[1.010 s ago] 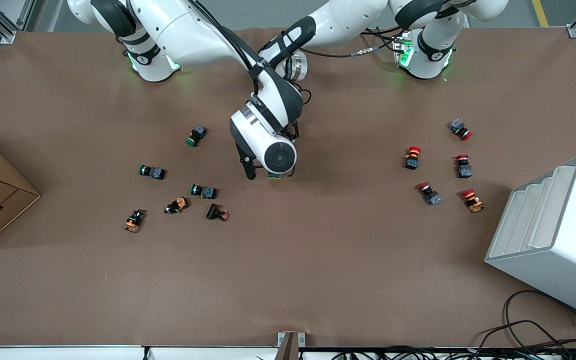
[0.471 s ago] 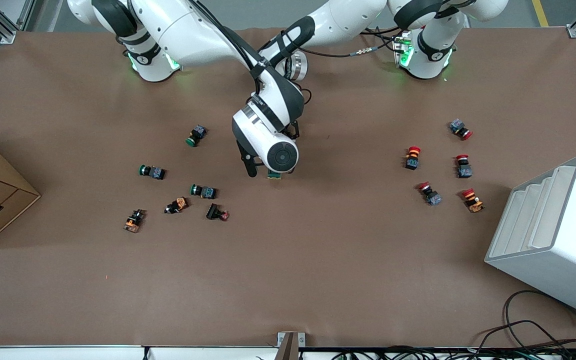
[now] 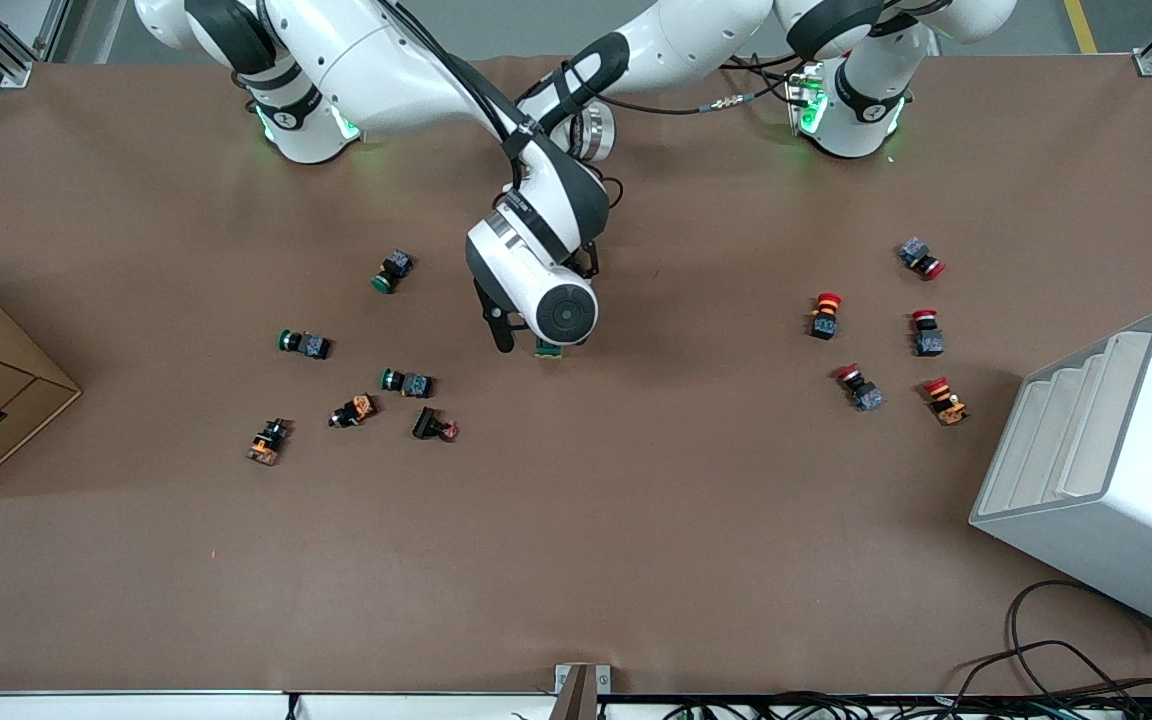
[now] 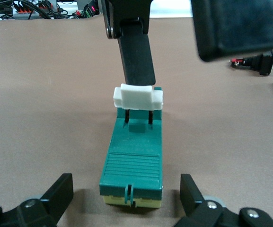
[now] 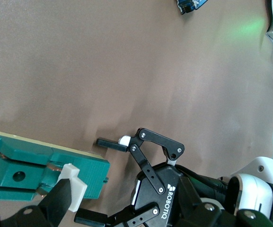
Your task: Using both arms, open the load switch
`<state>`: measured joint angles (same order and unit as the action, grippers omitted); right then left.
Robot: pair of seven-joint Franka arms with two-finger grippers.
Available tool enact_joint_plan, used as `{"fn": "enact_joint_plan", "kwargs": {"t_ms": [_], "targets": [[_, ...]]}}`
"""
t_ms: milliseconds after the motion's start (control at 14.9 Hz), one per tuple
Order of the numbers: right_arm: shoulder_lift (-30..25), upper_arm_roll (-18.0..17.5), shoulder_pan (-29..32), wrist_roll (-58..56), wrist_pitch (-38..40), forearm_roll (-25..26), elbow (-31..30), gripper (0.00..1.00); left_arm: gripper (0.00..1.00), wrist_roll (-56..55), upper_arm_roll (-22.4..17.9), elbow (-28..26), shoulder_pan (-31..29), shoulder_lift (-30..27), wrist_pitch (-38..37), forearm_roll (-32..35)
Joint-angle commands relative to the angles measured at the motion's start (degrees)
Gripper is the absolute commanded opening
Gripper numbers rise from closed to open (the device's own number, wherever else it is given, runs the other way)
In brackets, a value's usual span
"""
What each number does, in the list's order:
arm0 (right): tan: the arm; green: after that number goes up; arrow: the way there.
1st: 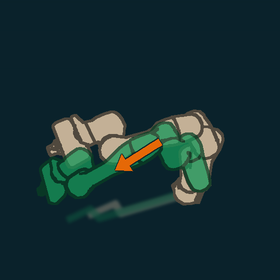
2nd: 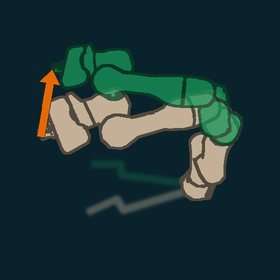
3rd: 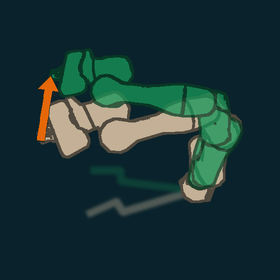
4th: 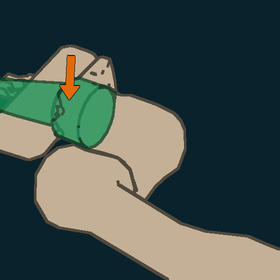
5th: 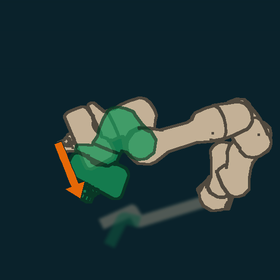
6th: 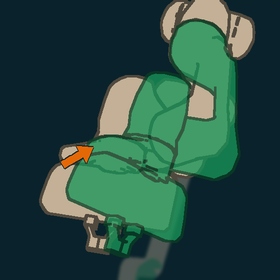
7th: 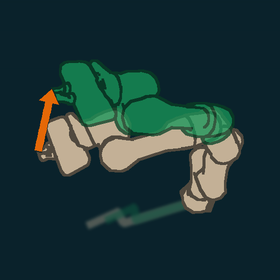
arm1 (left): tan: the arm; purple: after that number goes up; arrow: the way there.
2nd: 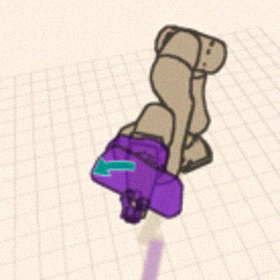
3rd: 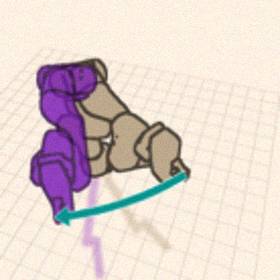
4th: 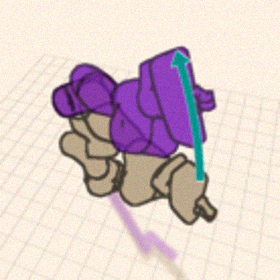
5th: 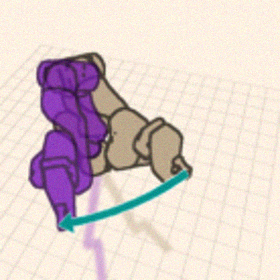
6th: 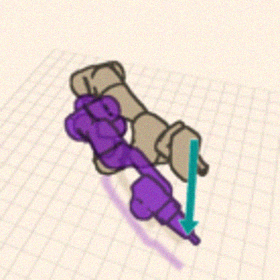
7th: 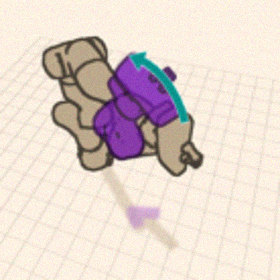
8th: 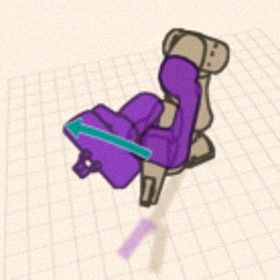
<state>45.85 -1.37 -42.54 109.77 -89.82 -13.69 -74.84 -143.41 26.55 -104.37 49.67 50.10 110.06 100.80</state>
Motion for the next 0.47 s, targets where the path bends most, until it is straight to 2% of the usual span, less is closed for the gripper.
{"fn": "enact_joint_plan", "kwargs": {"t_ms": [0,404], "targets": [[0.21,0.14,-0.79,0.10,-0.26,-0.90,-0.75,1.00,0.99,-1.43,-0.44,0.75,0.78,1.40,-0.55,0.98],[0.65,0.14,-1.23,0.01,-0.53,-0.90,-1.63,1.00,0.99,-1.61,-0.44,0.75,0.87,1.40,-0.55,0.98]]}}
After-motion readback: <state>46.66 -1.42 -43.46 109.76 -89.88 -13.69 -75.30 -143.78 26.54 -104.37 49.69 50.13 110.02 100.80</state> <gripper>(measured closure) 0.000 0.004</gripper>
